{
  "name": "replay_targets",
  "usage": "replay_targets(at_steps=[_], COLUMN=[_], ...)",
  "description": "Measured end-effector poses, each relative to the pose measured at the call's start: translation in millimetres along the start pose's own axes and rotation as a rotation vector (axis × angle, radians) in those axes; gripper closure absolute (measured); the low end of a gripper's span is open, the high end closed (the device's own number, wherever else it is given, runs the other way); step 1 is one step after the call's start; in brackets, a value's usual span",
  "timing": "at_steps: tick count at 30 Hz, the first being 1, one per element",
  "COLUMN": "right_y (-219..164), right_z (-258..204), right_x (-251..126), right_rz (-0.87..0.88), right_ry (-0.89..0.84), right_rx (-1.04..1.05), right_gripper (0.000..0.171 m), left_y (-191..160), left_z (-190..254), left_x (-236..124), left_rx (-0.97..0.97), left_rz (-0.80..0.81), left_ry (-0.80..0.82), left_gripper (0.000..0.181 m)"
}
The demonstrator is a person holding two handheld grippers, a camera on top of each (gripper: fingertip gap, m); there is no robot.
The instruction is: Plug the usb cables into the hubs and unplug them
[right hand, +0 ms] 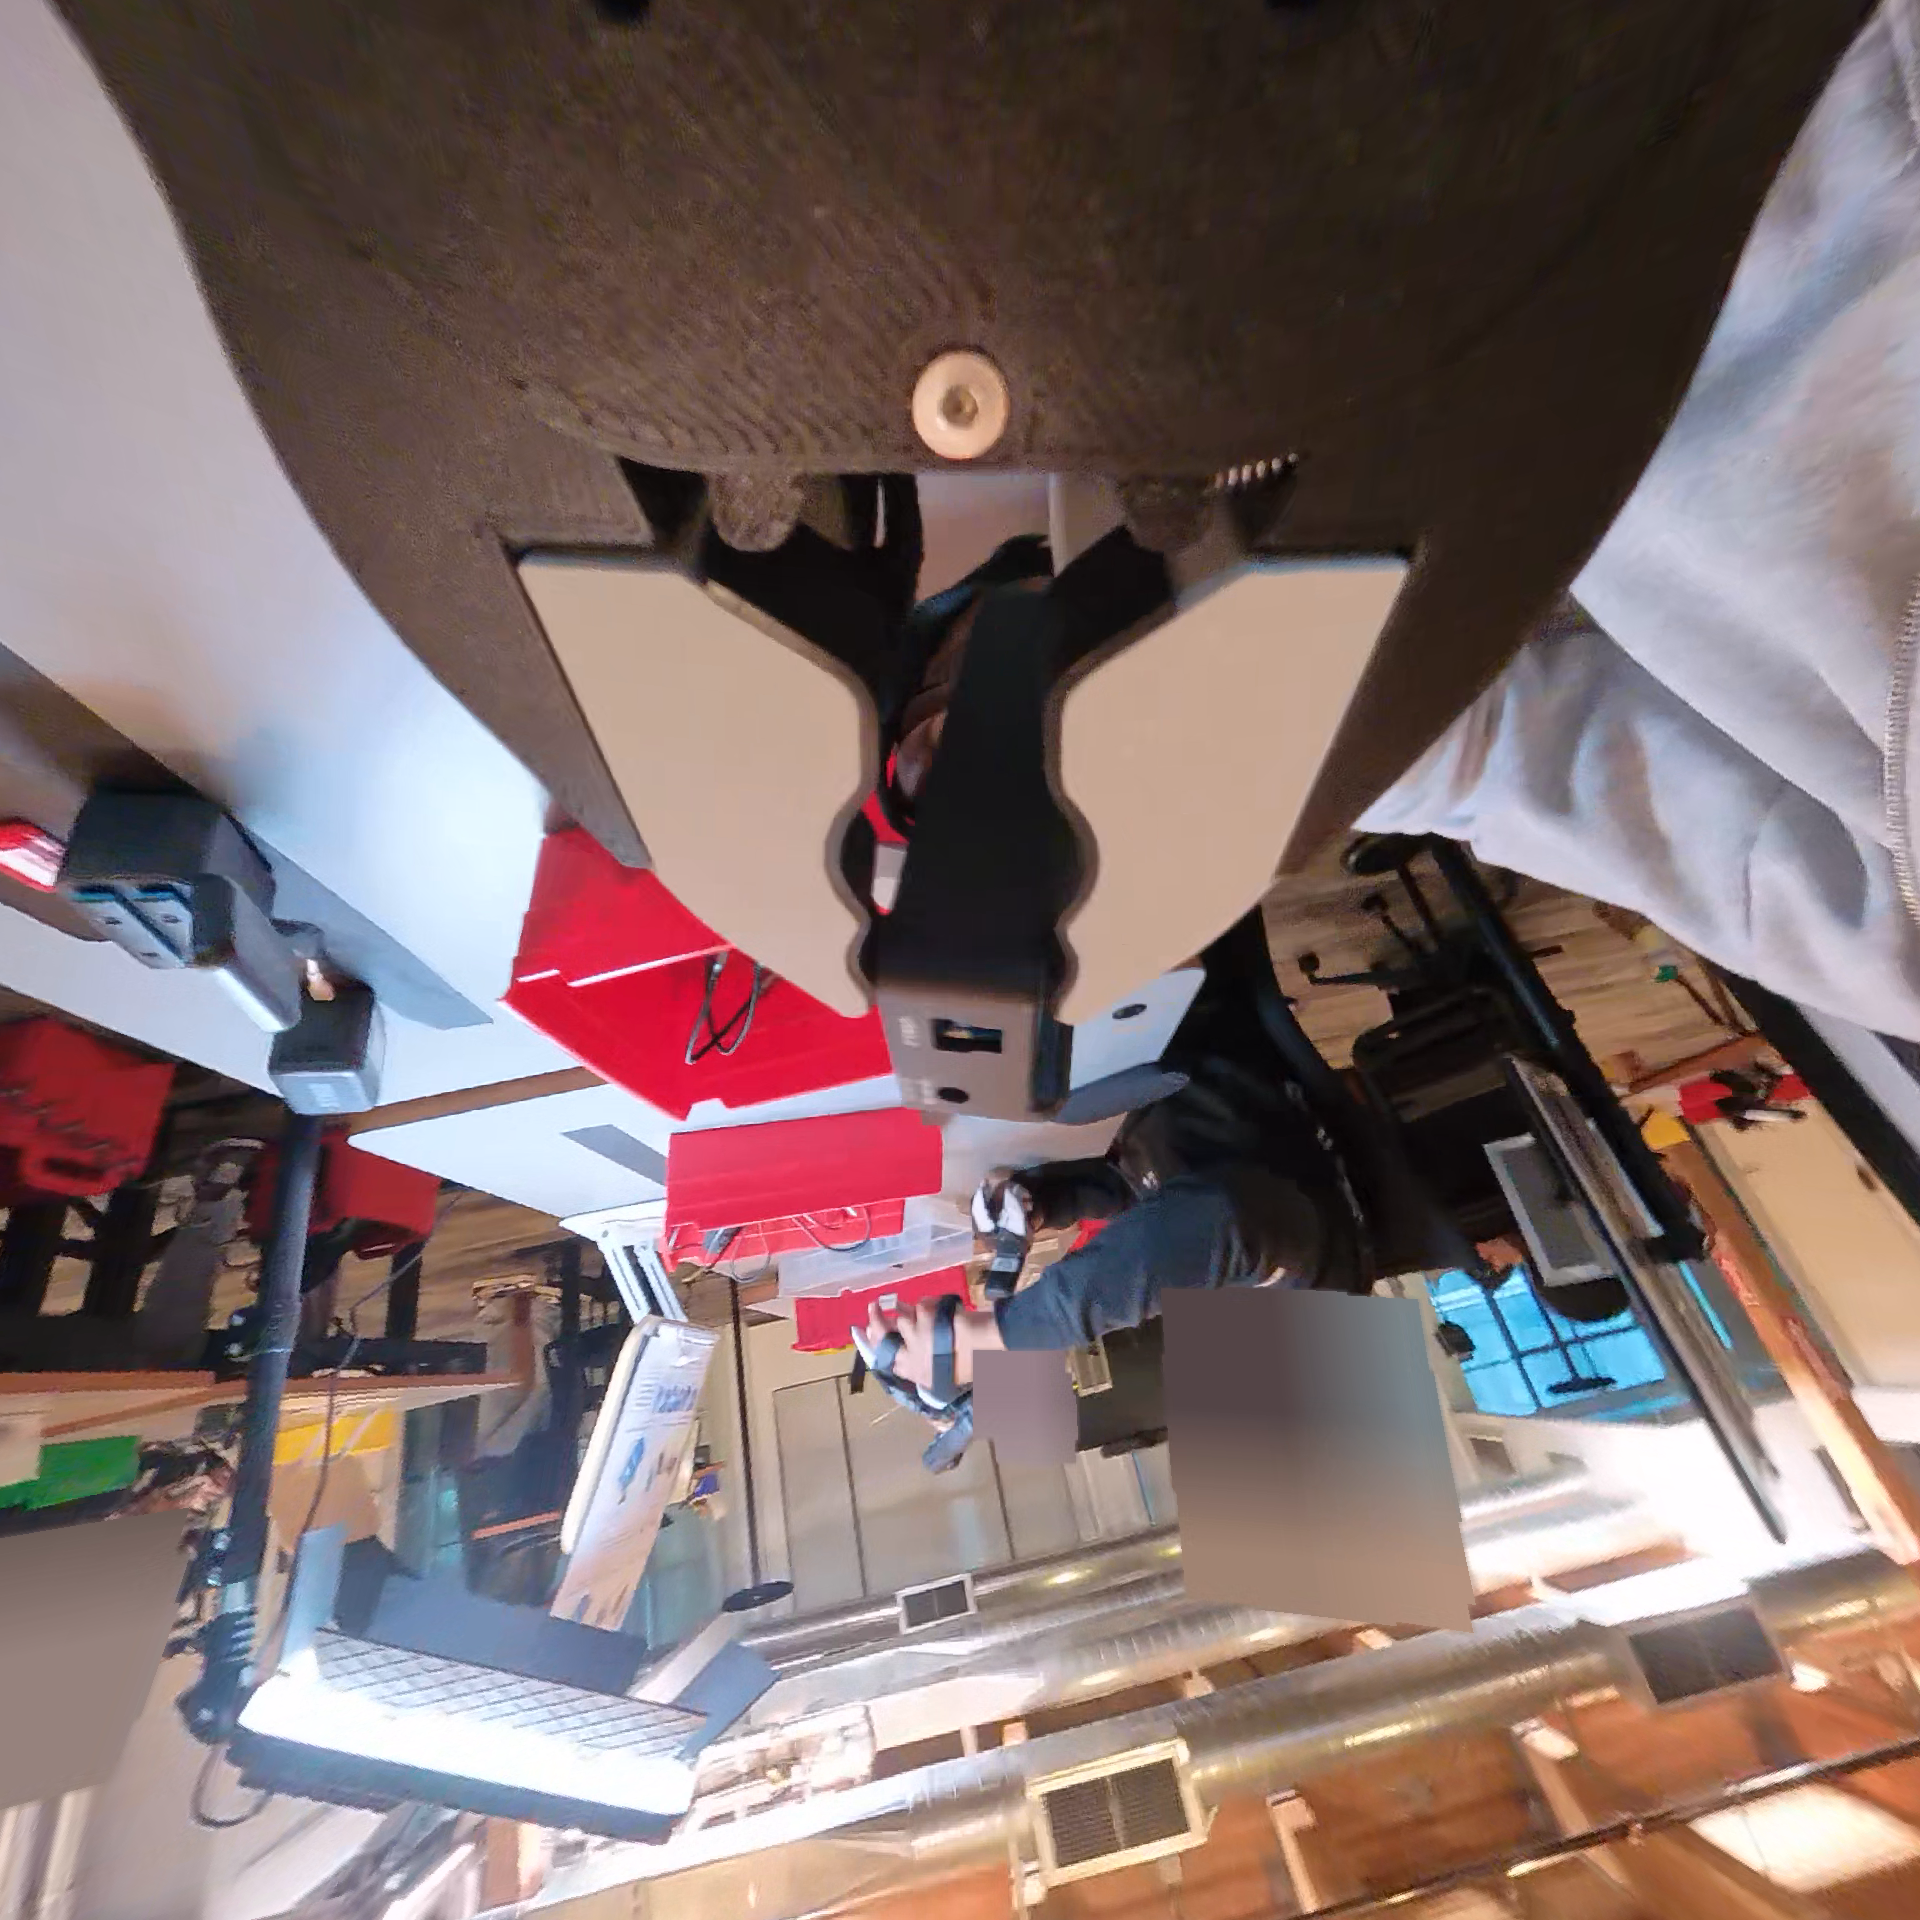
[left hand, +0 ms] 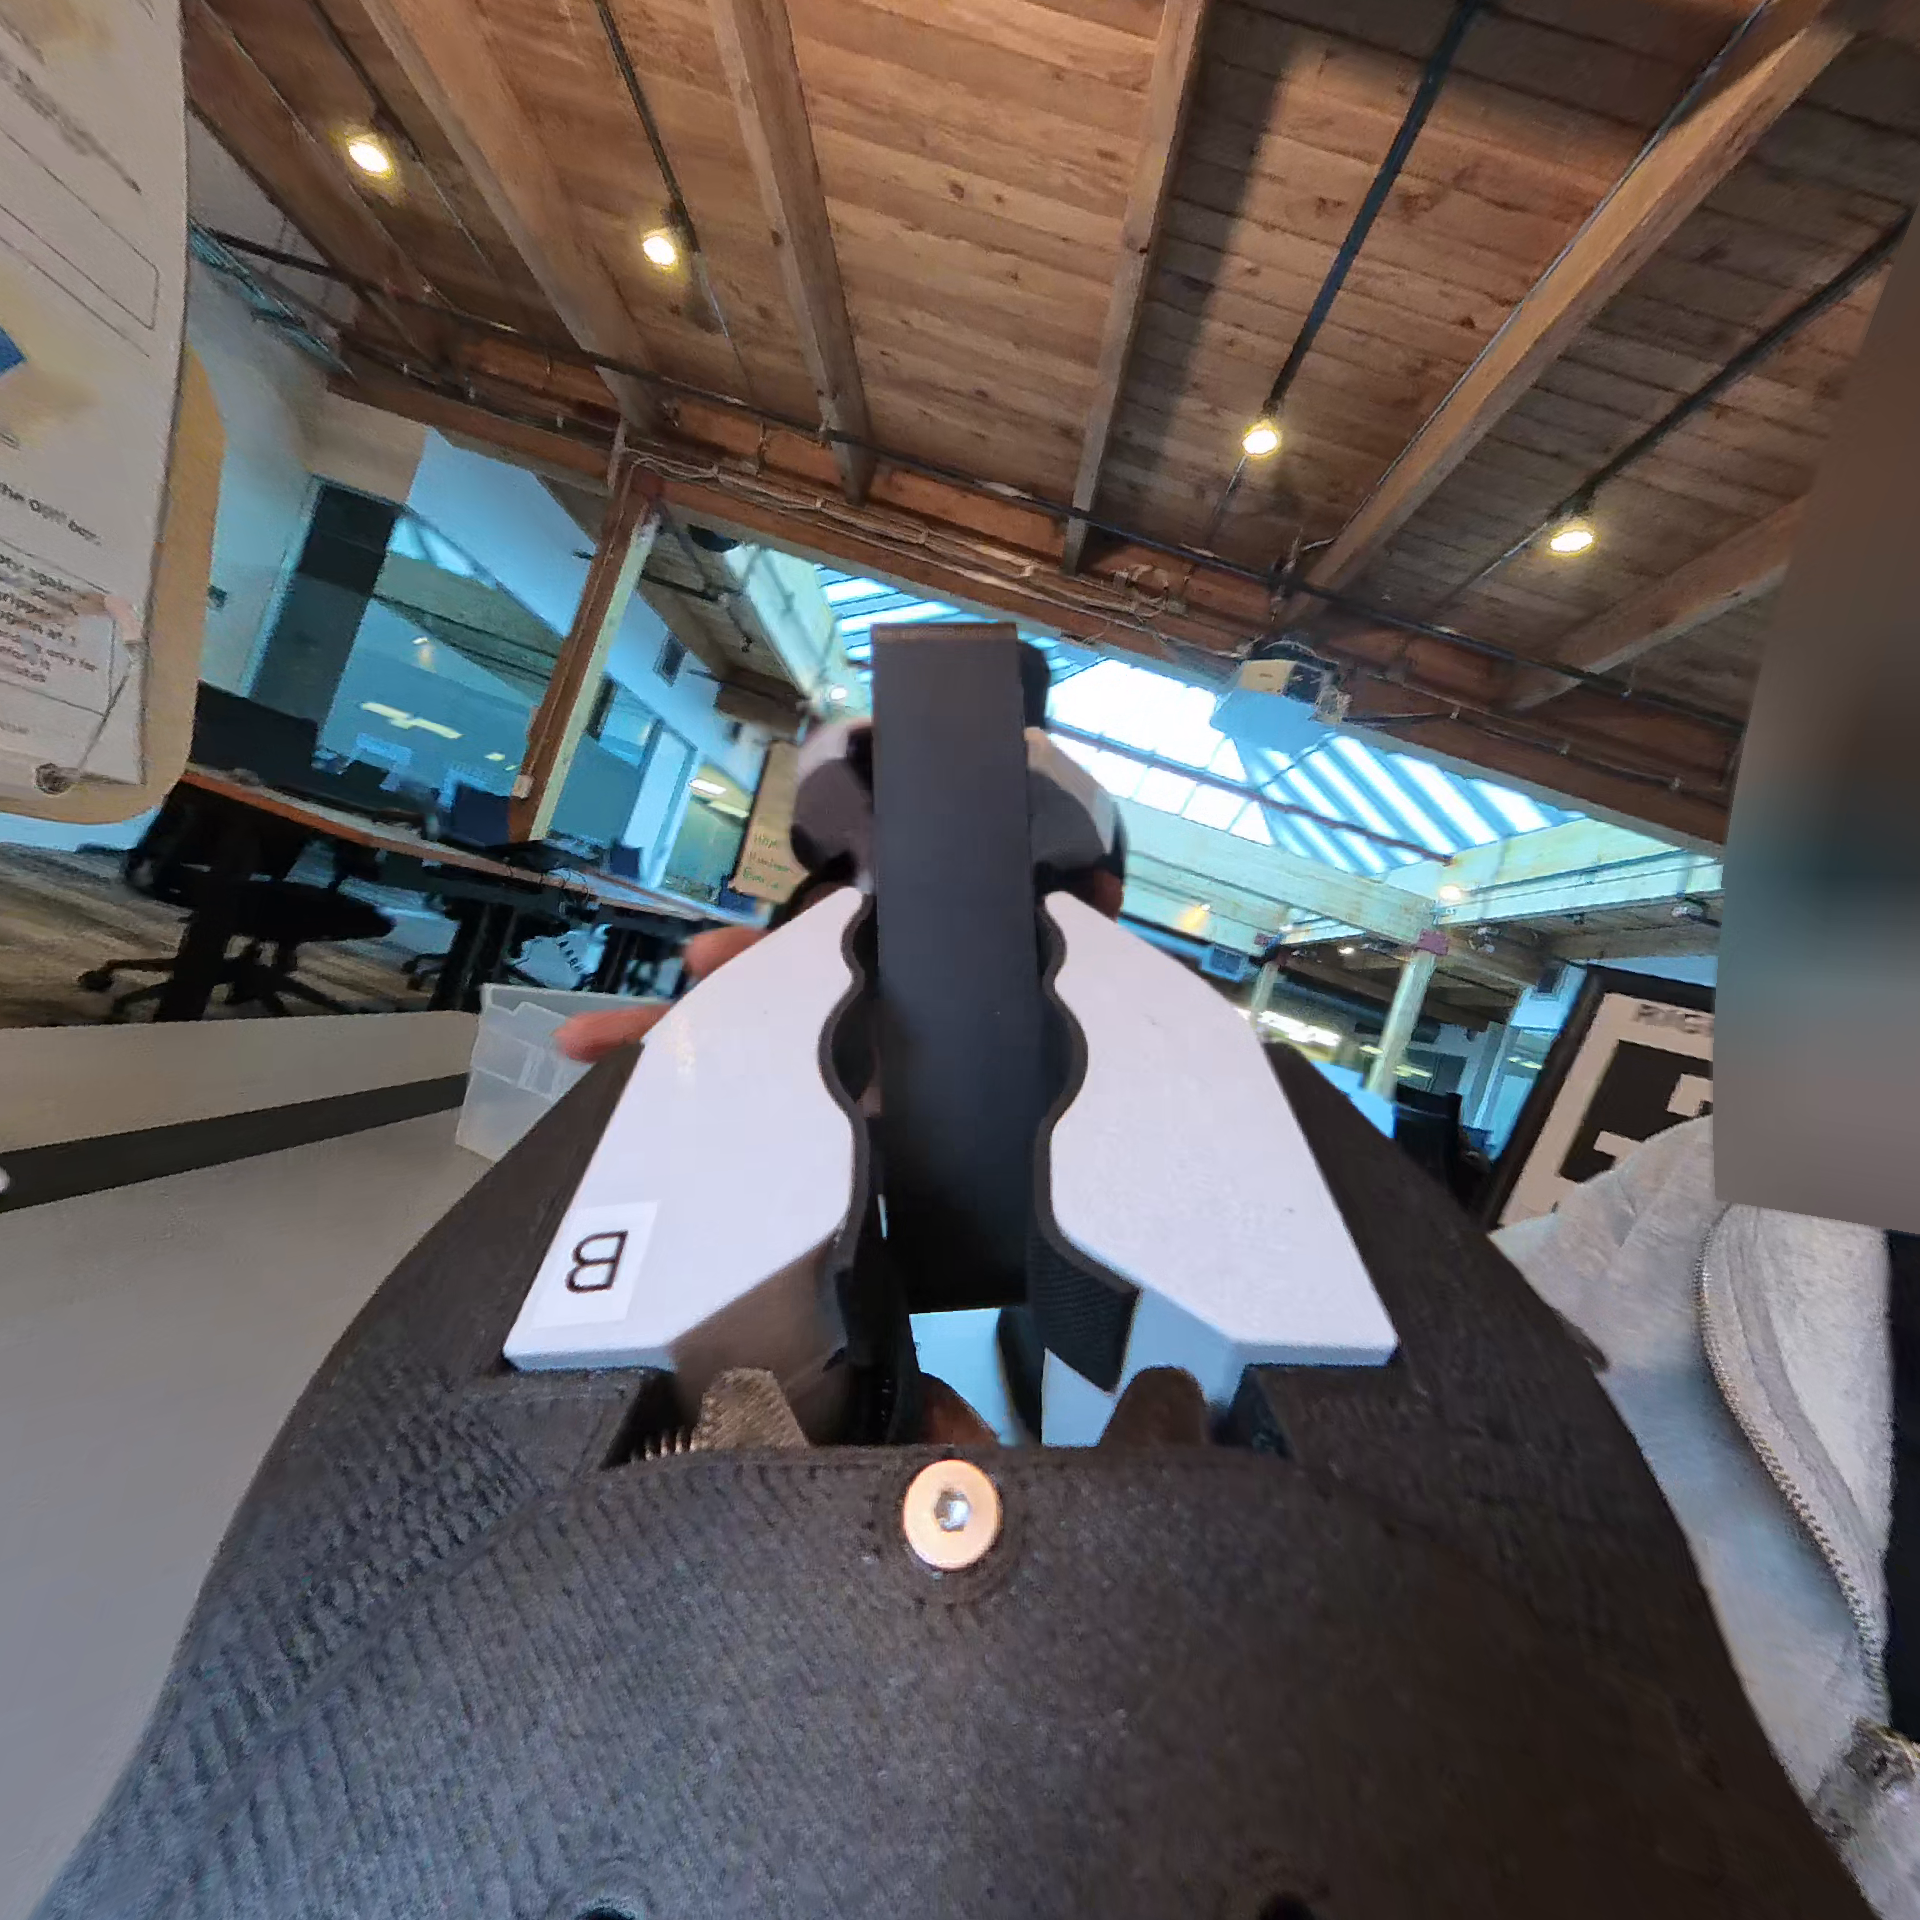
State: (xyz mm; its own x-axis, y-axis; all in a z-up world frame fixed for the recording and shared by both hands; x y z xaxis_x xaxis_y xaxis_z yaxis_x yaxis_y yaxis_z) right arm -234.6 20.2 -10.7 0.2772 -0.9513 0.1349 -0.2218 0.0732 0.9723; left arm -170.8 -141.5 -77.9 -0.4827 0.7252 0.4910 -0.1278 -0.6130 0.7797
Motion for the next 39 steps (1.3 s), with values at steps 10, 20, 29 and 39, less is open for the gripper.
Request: replay_targets(at_steps=[10,20,29,39], right_y=[41,50,5,-28], right_z=[-6,22,74,110], right_x=[-63,-265,-306,-302], right_rz=[-0.017,0.038,-0.048,-0.226], right_ry=[-0.314,-1.421,-1.606,-1.697], right_rx=[-0.103,-0.232,-0.154,-0.176], right_gripper=[0.144,0.143,0.143,0.143], left_y=[-13,-39,-41,-43], left_z=[4,-3,-6,-6], left_x=[6,15,15,15], left_rx=[0.298,0.484,0.516,0.552], left_rz=[0.076,-0.137,-0.167,-0.189], left_ry=[0.167,0.224,0.253,0.263], left_gripper=[0.077,0.063,0.07,0.074])
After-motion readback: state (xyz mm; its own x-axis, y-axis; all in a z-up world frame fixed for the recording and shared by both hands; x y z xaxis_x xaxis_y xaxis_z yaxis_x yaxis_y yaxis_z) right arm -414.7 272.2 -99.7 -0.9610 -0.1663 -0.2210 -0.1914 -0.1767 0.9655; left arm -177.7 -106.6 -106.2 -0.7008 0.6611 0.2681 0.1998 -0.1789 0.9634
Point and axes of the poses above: each gripper's, where its closed fingertips meet, x out along the fingers, y out of its top, z = x × y across the jaws, the point moved 10 cm from there along -x, back along the fingers, and after that the axes turned 7 degrees about y, right-handed, at the moved point
